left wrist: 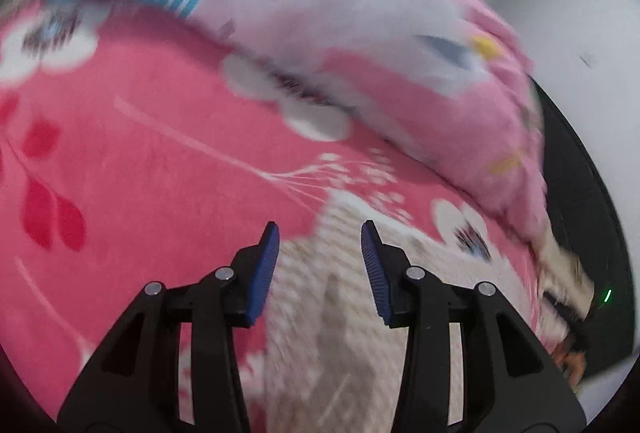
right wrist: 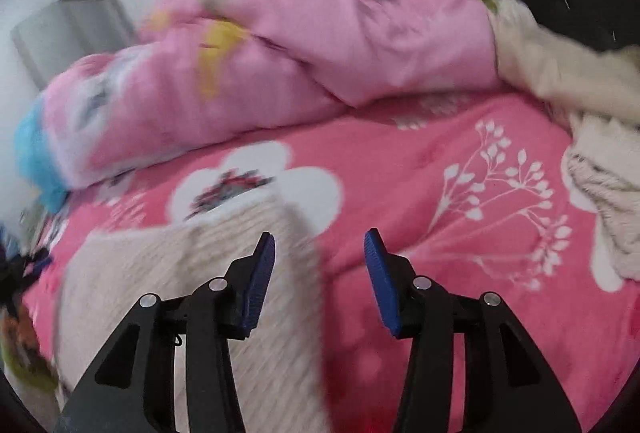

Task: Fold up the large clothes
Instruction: 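Lay the folded side onto the coat and open both tools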

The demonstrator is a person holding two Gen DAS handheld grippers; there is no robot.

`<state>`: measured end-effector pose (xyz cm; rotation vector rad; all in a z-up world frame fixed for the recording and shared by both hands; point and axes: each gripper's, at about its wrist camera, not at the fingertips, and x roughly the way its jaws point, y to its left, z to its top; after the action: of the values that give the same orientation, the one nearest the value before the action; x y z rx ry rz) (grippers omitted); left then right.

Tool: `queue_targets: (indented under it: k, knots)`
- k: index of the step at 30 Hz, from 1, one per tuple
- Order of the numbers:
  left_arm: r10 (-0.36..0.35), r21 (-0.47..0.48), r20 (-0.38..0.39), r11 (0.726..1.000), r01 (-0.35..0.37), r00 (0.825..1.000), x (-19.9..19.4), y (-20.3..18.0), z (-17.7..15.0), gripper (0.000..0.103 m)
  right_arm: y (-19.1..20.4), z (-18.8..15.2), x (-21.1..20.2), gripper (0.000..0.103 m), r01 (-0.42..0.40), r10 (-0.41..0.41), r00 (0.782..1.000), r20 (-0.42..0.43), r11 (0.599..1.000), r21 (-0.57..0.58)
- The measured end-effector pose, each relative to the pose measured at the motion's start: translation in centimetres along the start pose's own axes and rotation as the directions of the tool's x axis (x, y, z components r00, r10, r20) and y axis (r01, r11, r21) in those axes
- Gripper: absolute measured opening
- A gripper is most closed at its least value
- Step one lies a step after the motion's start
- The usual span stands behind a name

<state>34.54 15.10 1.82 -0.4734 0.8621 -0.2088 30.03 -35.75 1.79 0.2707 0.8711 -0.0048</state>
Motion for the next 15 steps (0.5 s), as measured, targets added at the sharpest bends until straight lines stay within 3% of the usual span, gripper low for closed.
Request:
queue_targets:
  k: [3,6,9,10,12,13,15]
  knots:
    - [-0.035,0.248,0.015,0.968,0.03,0.999,-3.2,-4.7,-3.9,0.049,3.6,-4.2,-3.8,0.048,-0.098,0.099,0.995,0.001,0.985,-0.144]
    - [0.006,0.353,-0.018,0.935,0.001,1.0,-3.6,-6.3,-8.8,0.051,5.4,-8.8,-4.4,0.054,-0.143,0.138,0.99,-0.041,0.961,-0.235]
    - [0.142,0.268,-0.079,0.957,-0.116,0.987,-1.5,-2.8,-12.5,0.05,2.5,-13.5,-1.9,0.054,-0.081,0.055,0.988,-0.144,0.98,-0.184]
    - [0.119,0.236,-0.082,0.967,-0.096,0.99,-1.5,-1.7,-13.1,0.045,0.9,-14.3,-1.8,0.054,-0.088,0.067,0.985,-0.157,0.988,-0.13]
    - [0.12,0.182,-0.032,0.977,-0.112,0.992,-3.4,-0.3,-13.4,0.046,-1.5,-14.9,-4.1,0.054,-0.111,0.106,0.986,-0.128,0.993,-0.031]
    - [0.184,0.191,0.021,0.964,-0.185,0.983,-4.8,-0.4,-13.4,0.052,-1.9,-14.8,-5.3,0.06,-0.08,0.077,0.991,-0.111,0.997,-0.022]
    - [0.184,0.238,0.099,0.95,-0.203,0.978,-7.3,-1.5,-13.6,0.053,-1.7,-14.8,-7.3,0.062,-0.069,0.066,0.995,-0.081,0.997,-0.038]
